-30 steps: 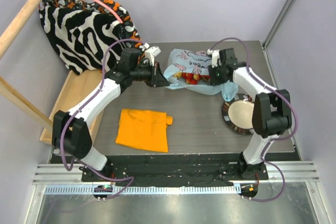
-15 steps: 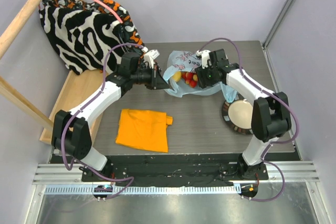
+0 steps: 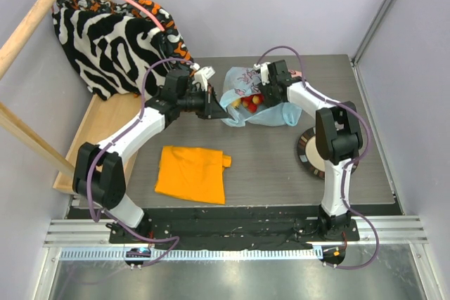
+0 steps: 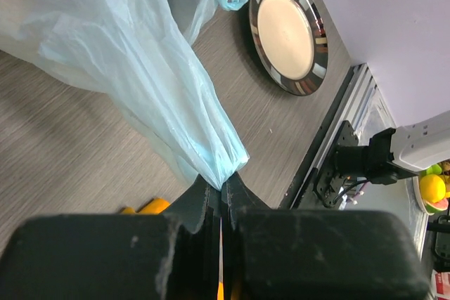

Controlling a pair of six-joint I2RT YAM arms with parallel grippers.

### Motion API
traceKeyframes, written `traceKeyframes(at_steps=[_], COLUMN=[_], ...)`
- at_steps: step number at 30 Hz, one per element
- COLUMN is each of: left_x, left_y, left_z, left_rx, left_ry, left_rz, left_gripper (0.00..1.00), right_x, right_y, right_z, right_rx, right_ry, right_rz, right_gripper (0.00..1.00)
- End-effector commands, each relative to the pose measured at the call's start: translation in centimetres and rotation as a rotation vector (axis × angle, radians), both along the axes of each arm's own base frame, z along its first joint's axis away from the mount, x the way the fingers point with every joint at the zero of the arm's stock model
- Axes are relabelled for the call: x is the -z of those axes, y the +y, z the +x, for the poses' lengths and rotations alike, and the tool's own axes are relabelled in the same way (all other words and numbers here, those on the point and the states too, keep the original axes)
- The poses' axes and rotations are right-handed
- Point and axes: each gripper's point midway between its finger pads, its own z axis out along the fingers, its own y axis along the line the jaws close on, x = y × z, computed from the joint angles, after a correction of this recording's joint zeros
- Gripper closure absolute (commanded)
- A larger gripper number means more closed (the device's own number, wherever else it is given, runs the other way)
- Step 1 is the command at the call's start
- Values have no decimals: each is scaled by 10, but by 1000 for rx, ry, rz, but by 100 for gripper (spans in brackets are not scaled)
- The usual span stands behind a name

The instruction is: Take the fake fruits out of the plastic bag

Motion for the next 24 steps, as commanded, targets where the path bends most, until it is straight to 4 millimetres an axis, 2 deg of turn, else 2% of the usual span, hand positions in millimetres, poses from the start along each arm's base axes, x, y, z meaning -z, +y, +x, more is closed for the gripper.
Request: traceKeyframes(at_steps=[1,2,5,6,8,9,12,13,14,15,16,19,24], left_x=[-26,-23,-24,-19,-21,-21,-30,-27,-31,-37,-31,-34,-32], left_y=[-5,-6,-8,-9,-11,-15,-26,-30,-33,-35,-37,-38,-40], left_z=[14,16,25,29,35,41,49,55,60,65,70,84,96], left_rx=[0,0,-15,-25,-32,-37,-49,-68,-72,-75,-79,-99,-114], left_ry=[-77,-74,-78,-70,-70,-72,-30,15,6,-3,8,-17,-35], left_rz=[-43,-40,-38,-33,-39,-54,-134,-158,-176,-187,-180,-163,-146], left_gripper=[100,100,100,100,100,100,100,100,100,100,100,100,100], right_x=[-27,-40,-68,-92,-116,-141,-171,-184,-188,-192,-204,-214,-250], right_y=[19,21,33,34,47,51,67,69,71,71,68,58,34], right_z=[13,10,-3,-7,-22,-32,-64,-75,-89,-96,-105,-122,-153], right_rx=[-99,-108,-157,-168,-229,-253,-330,-343,-358,-366,-373,-373,-370], right_ry=[-63,-72,-85,-118,-124,-154,-99,-102,-63,-55,-70,-69,-145], right_rz=[35,51,99,125,187,221,333,353,371,373,378,353,299], right_gripper=[77,86,94,97,99,99,99,99,99,99,99,99,99])
